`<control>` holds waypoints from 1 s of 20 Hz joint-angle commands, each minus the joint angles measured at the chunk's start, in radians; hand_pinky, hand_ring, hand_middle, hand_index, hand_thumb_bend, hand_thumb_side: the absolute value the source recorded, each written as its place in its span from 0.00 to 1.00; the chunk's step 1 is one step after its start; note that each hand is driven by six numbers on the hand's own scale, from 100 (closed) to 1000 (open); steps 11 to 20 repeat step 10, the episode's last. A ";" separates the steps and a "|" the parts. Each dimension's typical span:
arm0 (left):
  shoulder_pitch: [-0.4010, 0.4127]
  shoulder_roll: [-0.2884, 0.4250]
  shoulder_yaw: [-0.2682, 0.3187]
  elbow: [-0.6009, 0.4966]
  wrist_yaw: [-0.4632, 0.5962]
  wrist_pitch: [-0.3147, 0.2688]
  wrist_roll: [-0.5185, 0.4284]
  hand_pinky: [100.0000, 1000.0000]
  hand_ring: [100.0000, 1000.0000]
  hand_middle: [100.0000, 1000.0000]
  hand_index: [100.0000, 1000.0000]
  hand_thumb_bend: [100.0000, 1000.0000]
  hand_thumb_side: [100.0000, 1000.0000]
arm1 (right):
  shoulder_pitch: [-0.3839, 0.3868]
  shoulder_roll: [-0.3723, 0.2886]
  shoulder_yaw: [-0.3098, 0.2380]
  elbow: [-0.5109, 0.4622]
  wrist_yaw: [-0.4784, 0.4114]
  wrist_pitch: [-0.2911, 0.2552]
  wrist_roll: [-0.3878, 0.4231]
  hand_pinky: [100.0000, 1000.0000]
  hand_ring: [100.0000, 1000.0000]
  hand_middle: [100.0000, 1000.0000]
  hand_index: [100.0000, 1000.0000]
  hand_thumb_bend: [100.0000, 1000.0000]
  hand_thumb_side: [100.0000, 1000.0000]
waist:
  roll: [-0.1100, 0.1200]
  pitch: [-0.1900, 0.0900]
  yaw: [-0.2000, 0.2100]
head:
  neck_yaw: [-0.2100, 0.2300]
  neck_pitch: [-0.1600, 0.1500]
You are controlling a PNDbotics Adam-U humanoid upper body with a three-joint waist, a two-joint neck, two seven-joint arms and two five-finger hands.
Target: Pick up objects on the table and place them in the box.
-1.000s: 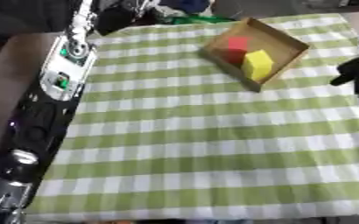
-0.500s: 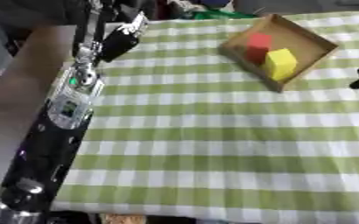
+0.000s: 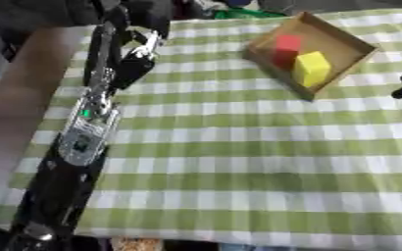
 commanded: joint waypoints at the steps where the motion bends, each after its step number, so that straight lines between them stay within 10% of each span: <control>1: 0.002 0.002 0.005 -0.021 0.009 -0.004 0.000 0.39 0.57 0.50 0.70 0.32 0.48 | -0.011 -0.003 -0.008 -0.008 0.003 0.001 -0.005 0.80 0.54 0.58 0.91 0.00 0.49 | -0.004 -0.010 0.001 | -0.009 0.005; 20: 0.023 -0.013 0.001 -0.032 0.011 -0.002 -0.014 0.39 0.57 0.50 0.70 0.32 0.50 | -0.012 -0.002 -0.009 -0.009 0.004 0.001 -0.005 0.80 0.54 0.58 0.91 0.00 0.49 | -0.006 -0.004 -0.007 | -0.047 0.005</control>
